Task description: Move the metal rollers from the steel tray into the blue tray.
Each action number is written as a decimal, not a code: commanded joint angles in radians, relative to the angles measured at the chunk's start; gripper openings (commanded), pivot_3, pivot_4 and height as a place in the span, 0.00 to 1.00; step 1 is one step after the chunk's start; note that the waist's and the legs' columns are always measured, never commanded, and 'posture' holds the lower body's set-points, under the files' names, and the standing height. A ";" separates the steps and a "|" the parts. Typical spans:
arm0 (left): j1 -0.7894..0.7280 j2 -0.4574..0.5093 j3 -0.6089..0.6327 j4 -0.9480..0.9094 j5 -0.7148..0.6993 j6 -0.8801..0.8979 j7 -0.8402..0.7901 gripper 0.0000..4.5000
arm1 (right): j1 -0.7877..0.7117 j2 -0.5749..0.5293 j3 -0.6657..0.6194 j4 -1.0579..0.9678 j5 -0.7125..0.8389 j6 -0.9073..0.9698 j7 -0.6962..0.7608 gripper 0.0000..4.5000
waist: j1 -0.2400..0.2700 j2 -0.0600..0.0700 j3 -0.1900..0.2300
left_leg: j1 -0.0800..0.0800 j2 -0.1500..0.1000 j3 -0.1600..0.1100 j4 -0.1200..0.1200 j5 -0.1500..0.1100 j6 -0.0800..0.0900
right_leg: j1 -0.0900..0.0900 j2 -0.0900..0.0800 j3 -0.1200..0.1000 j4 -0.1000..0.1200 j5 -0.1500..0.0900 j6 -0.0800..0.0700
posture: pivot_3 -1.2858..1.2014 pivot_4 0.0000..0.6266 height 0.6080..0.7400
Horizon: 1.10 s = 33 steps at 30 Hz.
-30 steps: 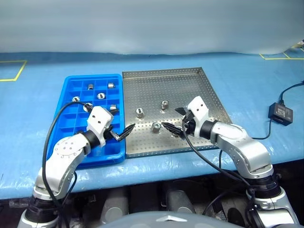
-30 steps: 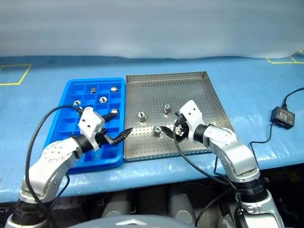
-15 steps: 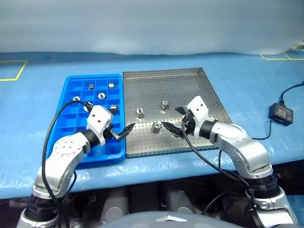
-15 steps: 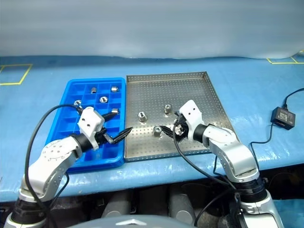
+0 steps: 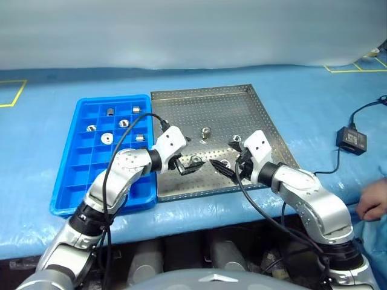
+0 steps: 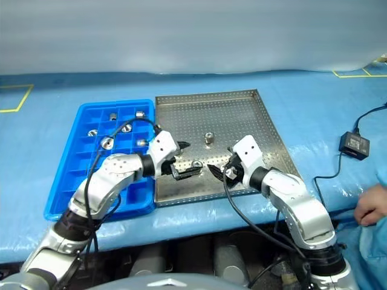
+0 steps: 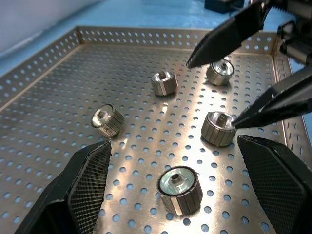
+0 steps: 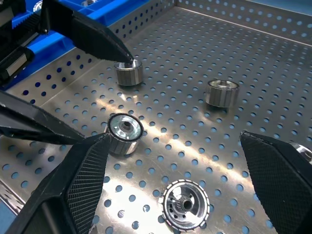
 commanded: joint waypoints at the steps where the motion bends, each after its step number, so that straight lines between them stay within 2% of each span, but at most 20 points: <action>1: -0.041 -0.016 -0.030 0.080 0.042 0.006 -0.015 1.00 | 0.025 0.002 -0.028 -0.069 0.007 0.005 -0.022 0.99 | -0.012 0.000 0.000 | 0.000 0.000 0.000 0.000 0.000 0.000 | 0.000 0.000 0.000 0.000 0.000 0.000 | 0.44 0.24 1.00; 7: -0.054 -0.045 -0.057 0.188 0.110 0.036 0.012 1.00 | 0.039 0.013 -0.023 -0.088 0.007 0.016 -0.045 0.99 | -0.036 0.000 0.000 | 0.001 0.000 -0.001 0.000 0.000 0.000 | 0.000 0.000 0.002 0.001 0.000 0.001 | 0.43 0.24 1.00; 10: -0.050 -0.070 -0.037 0.203 0.120 0.059 0.043 0.87 | 0.040 0.013 -0.018 -0.086 0.006 0.018 -0.048 1.00 | -0.038 0.000 0.000 | 0.001 0.000 -0.002 0.000 0.000 0.000 | 0.000 0.000 0.002 0.001 0.001 0.001 | 0.43 0.24 1.00; 12: -0.041 -0.074 -0.037 0.193 0.125 0.058 0.041 0.72 | 0.038 0.012 -0.008 -0.078 0.004 0.019 -0.046 1.00 | -0.038 0.000 0.000 | 0.001 0.000 -0.002 0.000 0.000 0.000 | 0.000 0.000 0.002 0.000 0.001 0.001 | 0.44 0.24 1.00; 20: -0.019 -0.111 -0.003 0.165 0.107 0.062 0.040 0.72 | 0.008 0.012 0.042 -0.020 -0.019 0.027 -0.038 1.00 | -0.036 0.000 0.000 | 0.001 0.000 -0.002 0.000 0.000 0.000 | 0.000 -0.001 0.002 0.001 0.001 0.002 | 0.45 0.24 1.00; 23: -0.014 -0.124 0.009 0.169 0.106 0.058 0.052 0.58 | -0.007 0.019 0.056 0.005 -0.021 0.027 -0.032 1.00 | -0.034 0.000 0.000 | 0.001 0.000 -0.002 0.000 0.000 0.000 | 0.000 -0.001 0.003 0.001 0.001 0.002 | 0.45 0.24 1.00; 25: -0.013 -0.125 0.010 0.167 0.107 0.063 0.051 0.44 | -0.016 0.024 0.066 0.018 -0.024 0.030 -0.029 1.00 | -0.033 0.000 0.000 | 0.001 0.000 -0.002 0.000 0.000 0.000 | 0.000 0.000 0.003 0.000 0.002 0.004 | 0.45 0.24 1.00; 33: -0.001 -0.112 0.032 0.115 0.095 0.055 0.038 0.41 | -0.035 0.034 0.087 0.025 -0.010 0.041 -0.014 1.00 | -0.026 0.000 0.000 | 0.001 0.000 -0.001 0.000 0.000 0.000 | 0.000 0.000 0.003 0.001 0.002 0.004 | 0.46 0.24 1.00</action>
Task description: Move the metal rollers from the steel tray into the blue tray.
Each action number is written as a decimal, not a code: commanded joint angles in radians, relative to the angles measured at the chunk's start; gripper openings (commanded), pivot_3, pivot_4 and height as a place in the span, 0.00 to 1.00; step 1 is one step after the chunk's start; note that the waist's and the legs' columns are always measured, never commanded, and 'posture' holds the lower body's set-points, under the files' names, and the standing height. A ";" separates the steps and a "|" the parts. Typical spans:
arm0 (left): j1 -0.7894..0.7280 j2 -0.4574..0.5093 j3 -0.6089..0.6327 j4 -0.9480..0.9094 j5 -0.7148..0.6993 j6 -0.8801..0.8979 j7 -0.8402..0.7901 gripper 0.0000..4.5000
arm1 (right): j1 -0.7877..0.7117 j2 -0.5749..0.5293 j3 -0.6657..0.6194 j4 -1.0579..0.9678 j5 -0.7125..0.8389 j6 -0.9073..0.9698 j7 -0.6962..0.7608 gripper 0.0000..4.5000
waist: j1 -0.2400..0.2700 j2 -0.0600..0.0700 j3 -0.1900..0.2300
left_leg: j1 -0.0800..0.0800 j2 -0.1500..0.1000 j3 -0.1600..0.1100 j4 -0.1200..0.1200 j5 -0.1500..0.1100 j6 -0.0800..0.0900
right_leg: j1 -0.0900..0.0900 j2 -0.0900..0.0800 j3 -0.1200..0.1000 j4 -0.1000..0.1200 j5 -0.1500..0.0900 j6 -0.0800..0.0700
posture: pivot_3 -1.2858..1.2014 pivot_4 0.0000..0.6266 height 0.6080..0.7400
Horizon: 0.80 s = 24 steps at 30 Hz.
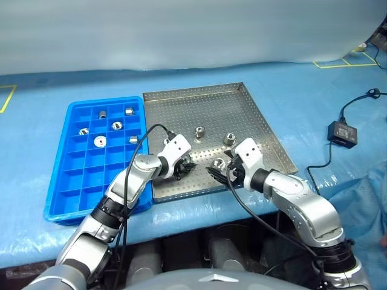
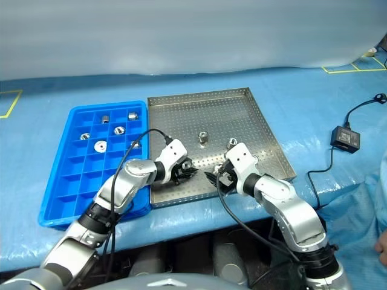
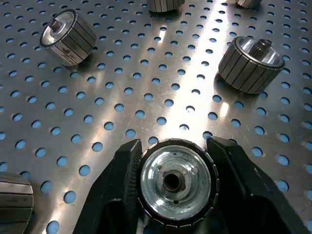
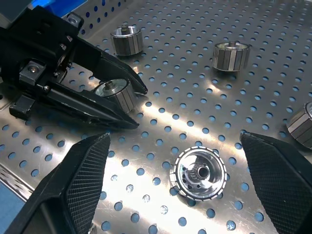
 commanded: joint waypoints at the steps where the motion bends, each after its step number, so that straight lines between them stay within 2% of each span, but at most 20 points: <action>1: 0.004 0.005 0.032 -0.095 -0.013 -0.006 -0.003 0.41 | -0.015 0.003 0.002 -0.018 0.018 0.002 0.024 1.00 | 0.002 0.000 0.000 | 0.000 0.000 0.000 0.000 0.000 0.000 | 0.000 0.000 0.000 0.000 0.000 0.000 | 0.46 0.24 1.00; 6: 0.029 0.030 0.129 -0.275 -0.096 0.049 -0.016 0.41 | -0.019 -0.001 -0.005 -0.050 0.099 0.006 0.111 1.00 | 0.004 0.000 0.000 | 0.000 0.000 0.000 0.000 0.000 0.000 | 0.000 0.000 0.000 0.000 0.000 0.000 | 0.47 0.24 1.00; 11: 0.107 0.070 0.304 -0.495 -0.152 0.155 0.059 0.41 | -0.041 -0.021 -0.005 -0.088 0.174 0.011 0.191 1.00 | 0.003 0.000 0.000 | 0.001 0.001 0.000 0.000 0.000 0.000 | 0.000 0.000 0.000 0.000 0.000 0.000 | 0.48 0.24 1.00; 16: 0.273 0.144 0.444 -0.631 -0.098 0.261 0.183 0.41 | -0.075 -0.010 0.012 -0.093 0.231 -0.006 0.257 1.00 | 0.013 0.000 0.000 | 0.002 0.001 -0.001 -0.001 0.000 0.000 | 0.001 0.001 0.000 0.001 0.002 0.003 | 0.51 0.24 1.00; 17: 0.299 0.143 0.472 -0.648 -0.100 0.273 0.203 0.41 | -0.081 -0.009 0.017 -0.090 0.231 -0.008 0.259 1.00 | 0.019 0.000 0.000 | 0.002 0.001 -0.001 -0.001 0.000 0.000 | 0.001 0.001 0.000 0.001 0.002 0.003 | 0.51 0.24 1.00; 21: 0.353 0.021 0.675 -0.697 -0.083 0.369 0.376 0.41 | -0.110 0.014 0.038 -0.048 0.206 -0.021 0.238 1.00 | 0.053 -0.002 0.000 | 0.001 0.001 -0.002 0.001 0.000 0.000 | 0.001 -0.001 -0.001 0.000 0.000 -0.001 | 0.53 0.24 1.00; 24: 0.340 -0.021 0.733 -0.668 -0.047 0.378 0.471 0.41 | -0.116 0.024 0.048 -0.037 0.197 -0.026 0.227 1.00 | 0.076 -0.004 -0.001 | 0.001 0.000 -0.002 0.002 0.000 0.000 | 0.002 -0.001 -0.002 0.000 0.000 0.000 | 0.54 0.24 1.00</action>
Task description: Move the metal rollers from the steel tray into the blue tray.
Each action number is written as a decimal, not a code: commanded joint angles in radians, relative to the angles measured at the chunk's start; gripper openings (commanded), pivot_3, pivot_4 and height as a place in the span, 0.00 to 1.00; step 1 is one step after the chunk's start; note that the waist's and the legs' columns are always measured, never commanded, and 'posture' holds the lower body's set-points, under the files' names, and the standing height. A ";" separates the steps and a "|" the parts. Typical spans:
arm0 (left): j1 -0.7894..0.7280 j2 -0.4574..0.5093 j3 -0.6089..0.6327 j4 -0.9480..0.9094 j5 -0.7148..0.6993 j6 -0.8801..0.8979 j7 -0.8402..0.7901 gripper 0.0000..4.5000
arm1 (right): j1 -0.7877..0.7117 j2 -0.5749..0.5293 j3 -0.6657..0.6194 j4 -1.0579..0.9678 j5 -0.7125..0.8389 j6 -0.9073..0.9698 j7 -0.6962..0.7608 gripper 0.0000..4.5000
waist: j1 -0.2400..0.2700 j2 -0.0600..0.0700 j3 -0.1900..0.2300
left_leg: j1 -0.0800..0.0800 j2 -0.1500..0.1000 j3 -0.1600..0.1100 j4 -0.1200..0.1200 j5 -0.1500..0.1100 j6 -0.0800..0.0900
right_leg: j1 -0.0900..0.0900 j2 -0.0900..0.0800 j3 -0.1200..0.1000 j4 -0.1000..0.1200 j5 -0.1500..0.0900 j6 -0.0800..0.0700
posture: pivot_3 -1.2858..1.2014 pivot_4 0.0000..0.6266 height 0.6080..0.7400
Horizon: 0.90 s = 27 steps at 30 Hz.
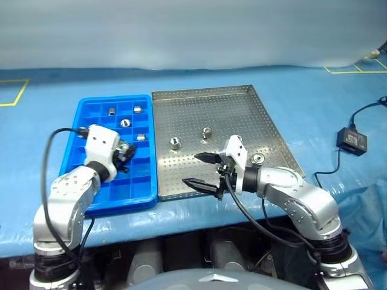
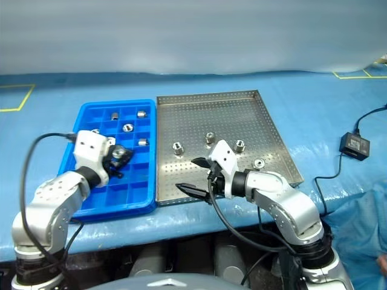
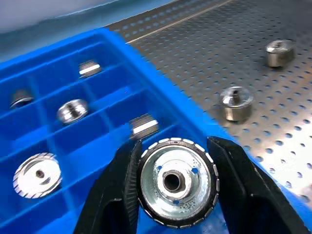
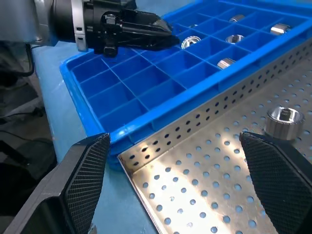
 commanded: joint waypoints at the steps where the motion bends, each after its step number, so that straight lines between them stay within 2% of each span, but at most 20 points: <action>1: -0.027 -0.037 0.072 -0.001 0.048 0.000 0.115 0.41 | -0.013 0.012 0.003 0.000 -0.005 -0.022 -0.014 1.00 | 0.010 0.000 0.000 | 0.000 -0.001 0.000 0.000 0.000 0.000 | 0.000 0.000 0.000 0.000 0.000 0.000 | 0.54 0.24 1.00; 7: -0.077 -0.084 0.072 0.091 0.071 -0.033 0.198 0.41 | -0.007 0.018 -0.002 -0.006 -0.007 -0.024 -0.034 1.00 | 0.027 -0.001 -0.001 | 0.000 -0.001 0.000 0.001 0.000 0.000 | 0.000 0.000 0.000 0.000 0.000 0.000 | 0.54 0.24 1.00; 12: -0.108 -0.076 0.048 0.185 0.085 -0.092 0.216 0.41 | 0.008 0.026 -0.010 -0.021 0.001 -0.018 -0.055 1.00 | 0.026 -0.001 -0.001 | 0.000 0.000 0.000 0.000 0.000 0.000 | 0.000 0.000 -0.001 0.000 0.000 -0.001 | 0.53 0.24 1.00; 20: -0.132 -0.104 0.062 0.202 0.068 -0.155 0.256 0.99 | 0.034 0.030 -0.015 -0.040 0.007 -0.014 -0.090 1.00 | 0.023 -0.001 -0.001 | -0.001 0.000 0.001 -0.001 0.000 0.000 | -0.001 0.000 -0.001 0.000 0.001 -0.003 | 0.52 0.24 1.00; 24: -0.165 -0.144 0.056 0.178 0.009 -0.256 0.223 1.00 | 0.037 0.026 -0.016 -0.039 -0.004 -0.014 -0.106 1.00 | 0.024 -0.002 -0.001 | -0.001 0.000 0.001 0.000 0.000 0.000 | 0.000 0.000 0.000 0.000 0.001 -0.003 | 0.52 0.24 1.00; 27: -0.198 -0.158 -0.026 0.162 -0.075 -0.283 0.114 1.00 | 0.038 0.018 -0.016 -0.040 -0.013 -0.010 -0.120 1.00 | 0.025 -0.002 -0.001 | -0.001 0.000 0.002 0.000 0.000 0.000 | 0.000 0.000 0.000 0.000 0.002 -0.004 | 0.51 0.24 1.00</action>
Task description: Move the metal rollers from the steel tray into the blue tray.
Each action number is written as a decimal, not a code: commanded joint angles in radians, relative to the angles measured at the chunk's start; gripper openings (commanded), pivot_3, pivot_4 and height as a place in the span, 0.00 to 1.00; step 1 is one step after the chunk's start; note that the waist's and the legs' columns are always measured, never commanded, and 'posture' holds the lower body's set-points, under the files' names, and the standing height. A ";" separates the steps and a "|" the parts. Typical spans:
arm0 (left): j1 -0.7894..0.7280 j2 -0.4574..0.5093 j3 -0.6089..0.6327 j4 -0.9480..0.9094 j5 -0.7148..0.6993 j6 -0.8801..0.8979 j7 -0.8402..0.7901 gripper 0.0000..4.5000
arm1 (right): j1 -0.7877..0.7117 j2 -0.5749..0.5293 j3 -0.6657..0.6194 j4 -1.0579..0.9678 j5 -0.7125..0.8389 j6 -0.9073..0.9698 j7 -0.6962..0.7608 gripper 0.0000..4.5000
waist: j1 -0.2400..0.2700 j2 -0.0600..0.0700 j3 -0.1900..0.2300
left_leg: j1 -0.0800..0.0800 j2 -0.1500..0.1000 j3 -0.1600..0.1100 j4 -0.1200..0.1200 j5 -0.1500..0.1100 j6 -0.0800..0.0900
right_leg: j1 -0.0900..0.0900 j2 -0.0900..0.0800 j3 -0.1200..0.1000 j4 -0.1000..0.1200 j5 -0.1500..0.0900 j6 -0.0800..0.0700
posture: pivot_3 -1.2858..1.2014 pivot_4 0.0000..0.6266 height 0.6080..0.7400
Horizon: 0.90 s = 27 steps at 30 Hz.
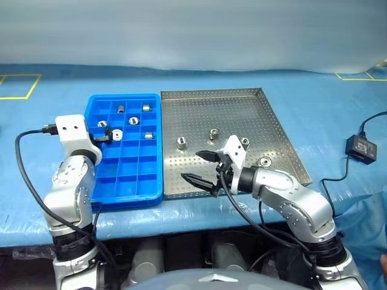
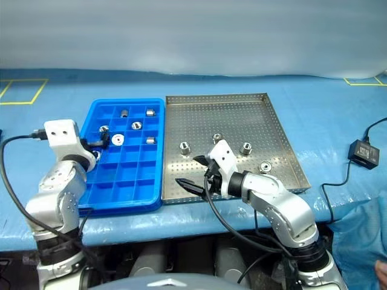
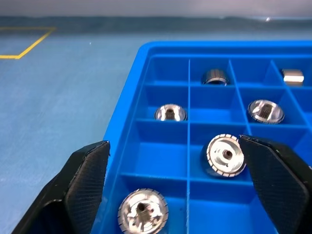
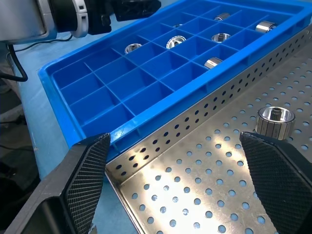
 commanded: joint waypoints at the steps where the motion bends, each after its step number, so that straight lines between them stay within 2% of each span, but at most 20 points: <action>1: -0.054 0.011 -0.121 -0.051 -0.099 -0.031 -0.142 1.00 | 0.001 -0.012 -0.019 -0.033 -0.009 -0.005 -0.019 1.00 | 0.000 0.000 0.000 | 0.000 0.000 0.001 0.000 0.000 0.000 | 0.000 0.000 0.000 0.000 0.000 0.000 | 0.51 0.24 1.00; 6: -0.165 0.110 -0.339 0.072 -0.136 0.048 -0.340 1.00 | 0.007 -0.027 -0.017 -0.037 -0.036 -0.001 -0.044 1.00 | -0.014 0.000 0.000 | -0.001 0.000 0.002 0.000 0.000 0.000 | 0.000 0.001 0.000 0.000 -0.001 0.001 | 0.49 0.24 1.00; 12: -0.336 0.186 -0.541 0.390 -0.009 -0.015 -0.424 1.00 | 0.023 -0.026 -0.014 -0.064 -0.055 -0.004 -0.075 1.00 | -0.052 0.000 0.000 | 0.000 0.000 0.002 0.000 0.000 0.000 | 0.000 0.002 0.000 0.000 -0.001 0.002 | 0.46 0.24 1.00; 18: -0.423 0.207 -0.638 0.588 0.084 -0.073 -0.484 1.00 | 0.032 -0.011 -0.011 -0.084 -0.067 -0.008 -0.106 1.00 | -0.080 0.000 0.000 | -0.001 0.000 0.001 -0.002 0.000 0.000 | -0.002 0.002 0.001 0.000 0.000 0.004 | 0.45 0.24 1.00; 23: -0.432 0.210 -0.672 0.657 0.128 -0.088 -0.515 1.00 | 0.044 0.001 -0.012 -0.098 -0.068 -0.011 -0.120 1.00 | -0.093 0.000 0.000 | -0.001 0.000 0.001 -0.003 0.000 0.000 | -0.002 0.001 0.001 0.000 -0.001 0.004 | 0.44 0.24 1.00; 27: -0.424 0.212 -0.671 0.652 0.150 -0.084 -0.517 0.81 | 0.043 0.007 -0.020 -0.095 -0.072 -0.011 -0.129 1.00 | -0.105 0.000 0.000 | 0.000 0.001 0.001 -0.002 0.000 0.000 | -0.002 0.002 0.002 0.000 -0.001 0.004 | 0.44 0.24 1.00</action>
